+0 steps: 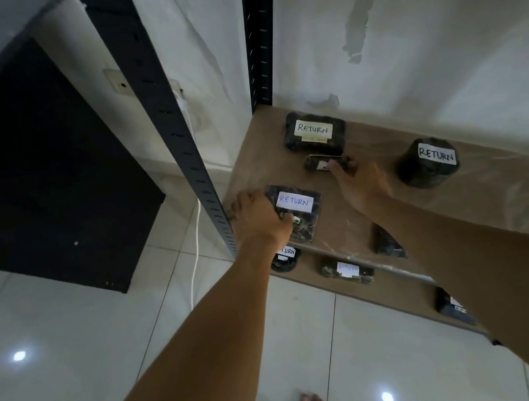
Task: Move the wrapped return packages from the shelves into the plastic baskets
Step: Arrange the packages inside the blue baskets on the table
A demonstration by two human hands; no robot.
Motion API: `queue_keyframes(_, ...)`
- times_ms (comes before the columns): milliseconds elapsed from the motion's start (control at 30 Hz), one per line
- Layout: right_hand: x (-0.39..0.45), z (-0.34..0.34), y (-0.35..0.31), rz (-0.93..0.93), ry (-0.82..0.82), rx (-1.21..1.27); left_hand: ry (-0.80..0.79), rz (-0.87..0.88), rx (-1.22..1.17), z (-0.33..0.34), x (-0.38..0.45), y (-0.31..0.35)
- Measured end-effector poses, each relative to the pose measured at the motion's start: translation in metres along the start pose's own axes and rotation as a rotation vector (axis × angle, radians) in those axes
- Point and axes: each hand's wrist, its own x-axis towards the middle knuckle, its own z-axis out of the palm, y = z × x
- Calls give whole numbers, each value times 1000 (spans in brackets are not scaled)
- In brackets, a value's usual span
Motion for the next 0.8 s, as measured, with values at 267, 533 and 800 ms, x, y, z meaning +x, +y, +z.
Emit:
queue_keyframes(267,1,-1,10,-108,-52,-85,-29,-54,-44,0,5,3)
queue_keyframes(533,10,-2,12,-150,-110,-130,-52,-110,-83,0,6,13)
queue_keyframes(800,10,-10,12,-167,-174,-86,-133,-111,-232,-3,8,10)
